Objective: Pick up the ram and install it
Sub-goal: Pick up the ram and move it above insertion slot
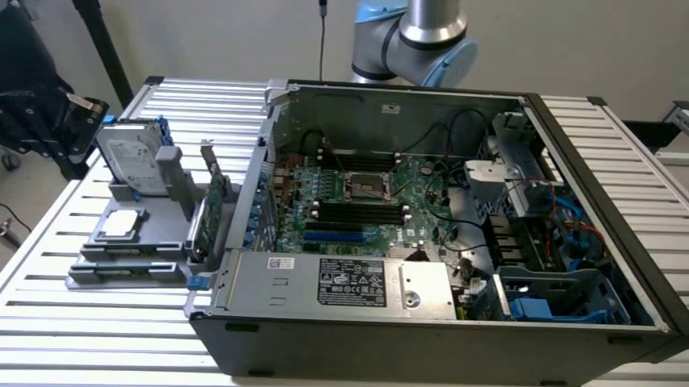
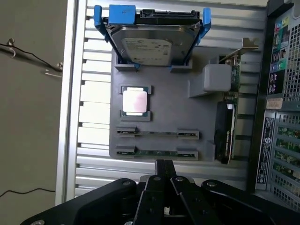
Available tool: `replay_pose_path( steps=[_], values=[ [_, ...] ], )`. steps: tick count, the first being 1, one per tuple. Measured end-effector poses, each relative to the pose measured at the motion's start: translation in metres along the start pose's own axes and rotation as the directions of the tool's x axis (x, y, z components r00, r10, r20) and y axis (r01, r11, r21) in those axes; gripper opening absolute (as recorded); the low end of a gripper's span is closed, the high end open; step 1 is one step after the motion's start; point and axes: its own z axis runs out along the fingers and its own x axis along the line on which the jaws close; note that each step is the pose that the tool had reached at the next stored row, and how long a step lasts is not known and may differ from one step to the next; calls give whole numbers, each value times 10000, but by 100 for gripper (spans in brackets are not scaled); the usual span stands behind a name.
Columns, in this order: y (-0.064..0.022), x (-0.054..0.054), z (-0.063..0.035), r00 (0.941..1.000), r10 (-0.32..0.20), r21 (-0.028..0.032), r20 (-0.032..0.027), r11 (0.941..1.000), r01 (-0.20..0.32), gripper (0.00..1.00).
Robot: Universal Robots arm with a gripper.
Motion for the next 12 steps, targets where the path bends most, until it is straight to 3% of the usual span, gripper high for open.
replay_pose_path(
  steps=[6, 12],
  values=[
    [-4, -1, 48, 9941, -1085, 8, -83, 9941, 1086, 11],
    [-6, -2, 93, 9759, -2175, 11, -148, 9760, 2176, 11]
  ],
)
